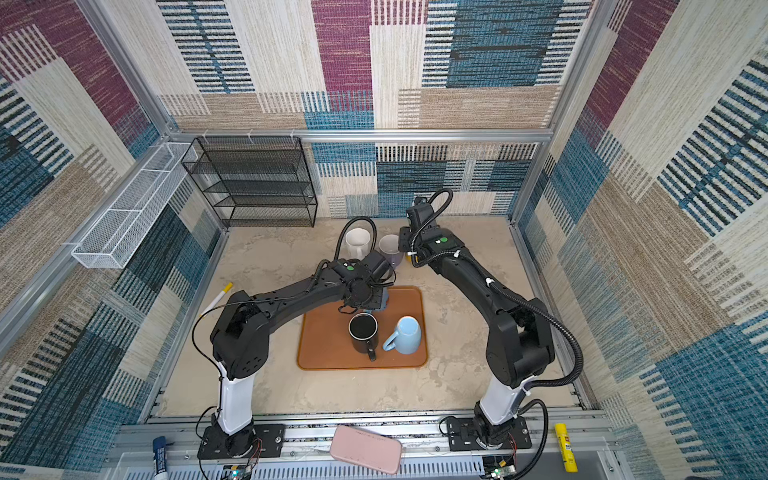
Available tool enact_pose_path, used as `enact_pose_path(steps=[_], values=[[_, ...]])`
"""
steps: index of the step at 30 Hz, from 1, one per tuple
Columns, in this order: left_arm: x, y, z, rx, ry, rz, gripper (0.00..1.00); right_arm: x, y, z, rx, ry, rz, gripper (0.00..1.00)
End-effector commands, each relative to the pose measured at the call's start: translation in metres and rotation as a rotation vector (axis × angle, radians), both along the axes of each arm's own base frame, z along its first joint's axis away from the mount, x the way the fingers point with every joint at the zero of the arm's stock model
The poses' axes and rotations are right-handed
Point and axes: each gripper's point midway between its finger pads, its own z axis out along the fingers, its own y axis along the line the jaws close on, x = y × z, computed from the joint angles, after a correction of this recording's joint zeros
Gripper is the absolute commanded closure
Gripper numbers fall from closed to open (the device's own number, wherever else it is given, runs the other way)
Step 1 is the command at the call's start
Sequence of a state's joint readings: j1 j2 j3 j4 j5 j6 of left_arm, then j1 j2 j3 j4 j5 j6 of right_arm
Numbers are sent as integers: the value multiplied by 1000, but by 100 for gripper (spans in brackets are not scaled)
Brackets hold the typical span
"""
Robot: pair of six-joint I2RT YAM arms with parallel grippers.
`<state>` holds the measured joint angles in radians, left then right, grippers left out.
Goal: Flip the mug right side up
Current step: 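Lower the left gripper and grasp the blue dotted mug's upturned base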
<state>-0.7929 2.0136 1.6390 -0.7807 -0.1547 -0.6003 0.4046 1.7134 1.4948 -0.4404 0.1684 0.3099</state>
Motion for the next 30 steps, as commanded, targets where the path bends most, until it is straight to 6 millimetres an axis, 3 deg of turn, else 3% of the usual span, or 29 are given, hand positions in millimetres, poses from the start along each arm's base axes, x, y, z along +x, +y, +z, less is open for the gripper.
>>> enact_pose_path(steps=[1,15,30], values=[[1,13,2,37,-13,6,76,1,-1,8,-1,-23,0,59],[1,47,0,76,-13,64,79,1,4,7,18,-16,15,59],[-9,106,5,127,-14,173,80,4,15,1,52,-10,60,60]])
